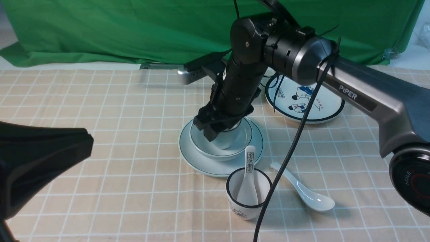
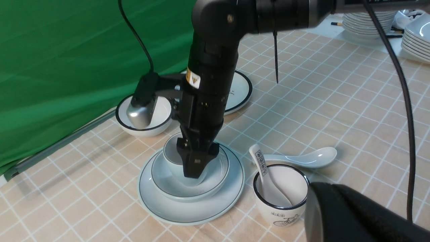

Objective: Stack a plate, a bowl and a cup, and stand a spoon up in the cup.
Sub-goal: Use the right arm to put the blue teacup into the blue rice bowl in the middle, then use the right arm to grab a blue soup spoon

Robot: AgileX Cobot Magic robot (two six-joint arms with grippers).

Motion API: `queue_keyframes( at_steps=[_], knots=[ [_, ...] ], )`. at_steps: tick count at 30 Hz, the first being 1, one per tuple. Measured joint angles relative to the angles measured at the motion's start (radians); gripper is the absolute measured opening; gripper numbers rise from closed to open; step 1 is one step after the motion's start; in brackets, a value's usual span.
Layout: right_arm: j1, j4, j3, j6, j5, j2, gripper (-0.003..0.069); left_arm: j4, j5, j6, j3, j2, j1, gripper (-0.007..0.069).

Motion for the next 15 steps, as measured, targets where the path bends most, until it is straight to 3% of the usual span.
queue_keyframes(
  at_steps=[3,6,10,12,15],
  knots=[
    [0.0,-0.004,-0.068,-0.003,0.049,-0.018,0.0509,0.0,-0.001,0.0,0.0,0.0,0.0,0.0001],
    [-0.001,-0.04,-0.13,-0.028,0.05,-0.14,0.0427,0.0,-0.005,0.0,0.001,0.0,0.0,0.0001],
    [-0.005,-0.118,-0.051,-0.033,0.05,-0.275,0.0325,0.0,-0.007,0.0,0.001,0.0,0.0,0.0001],
    [-0.021,-0.173,0.109,-0.033,0.05,-0.389,0.0278,0.0,-0.007,0.0,0.001,0.0,0.0,0.0001],
    [-0.074,-0.186,0.365,-0.035,0.047,-0.503,0.0268,0.0,-0.007,0.0,0.001,0.0,0.0,0.0001]
  ],
)
